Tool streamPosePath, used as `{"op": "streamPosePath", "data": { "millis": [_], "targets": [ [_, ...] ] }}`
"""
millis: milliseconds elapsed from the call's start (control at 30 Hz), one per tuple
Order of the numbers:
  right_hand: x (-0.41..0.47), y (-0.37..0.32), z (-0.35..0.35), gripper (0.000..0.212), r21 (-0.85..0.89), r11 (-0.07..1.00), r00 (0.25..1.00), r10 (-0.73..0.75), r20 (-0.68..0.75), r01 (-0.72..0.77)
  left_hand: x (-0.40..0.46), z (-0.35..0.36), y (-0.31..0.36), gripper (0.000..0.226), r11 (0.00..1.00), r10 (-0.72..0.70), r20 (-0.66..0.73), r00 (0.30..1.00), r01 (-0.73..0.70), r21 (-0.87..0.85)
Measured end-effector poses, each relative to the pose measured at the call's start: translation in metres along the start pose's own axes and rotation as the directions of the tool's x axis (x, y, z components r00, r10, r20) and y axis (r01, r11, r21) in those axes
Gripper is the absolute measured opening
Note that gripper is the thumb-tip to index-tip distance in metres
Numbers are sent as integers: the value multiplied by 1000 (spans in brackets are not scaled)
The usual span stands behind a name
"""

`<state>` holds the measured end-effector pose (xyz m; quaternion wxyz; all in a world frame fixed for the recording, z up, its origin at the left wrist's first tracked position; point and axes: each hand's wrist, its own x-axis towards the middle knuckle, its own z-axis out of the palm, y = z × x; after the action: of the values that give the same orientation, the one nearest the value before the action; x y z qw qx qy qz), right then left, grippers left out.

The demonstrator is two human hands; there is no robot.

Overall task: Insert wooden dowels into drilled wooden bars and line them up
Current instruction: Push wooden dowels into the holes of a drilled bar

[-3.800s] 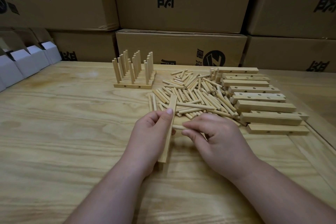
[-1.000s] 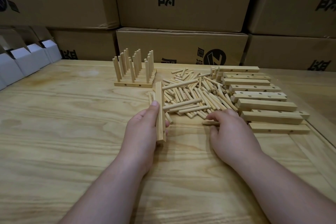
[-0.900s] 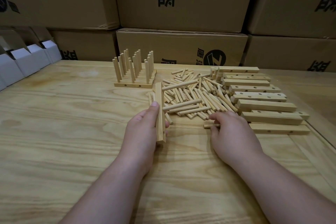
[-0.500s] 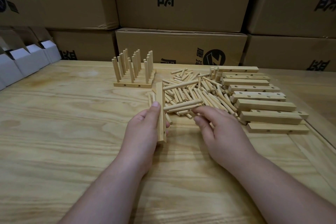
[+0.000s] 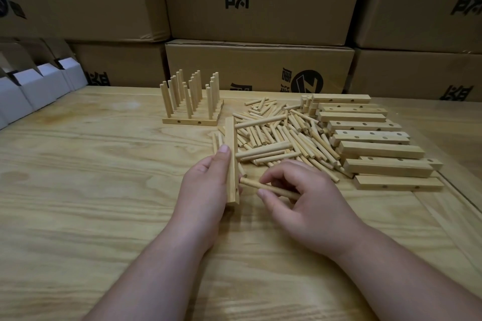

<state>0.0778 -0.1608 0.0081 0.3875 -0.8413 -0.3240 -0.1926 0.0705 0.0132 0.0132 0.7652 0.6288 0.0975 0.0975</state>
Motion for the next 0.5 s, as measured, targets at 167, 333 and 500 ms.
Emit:
{"op": "streamPosePath", "data": {
  "millis": [167, 333, 500],
  "targets": [
    [-1, 0, 1, 11, 39, 999, 999, -8, 51, 6, 0, 1, 0, 41, 1000, -16, -33, 999, 16, 19],
    [-1, -2, 0, 16, 49, 999, 997, -23, 80, 20, 1, 1, -1, 41, 1000, -10, -32, 999, 11, 16],
    [0, -3, 0, 19, 57, 997, 992, -53, 110, 47, 1, 1, -3, 42, 1000, 0, -23, 1000, 0, 15]
  ]
}}
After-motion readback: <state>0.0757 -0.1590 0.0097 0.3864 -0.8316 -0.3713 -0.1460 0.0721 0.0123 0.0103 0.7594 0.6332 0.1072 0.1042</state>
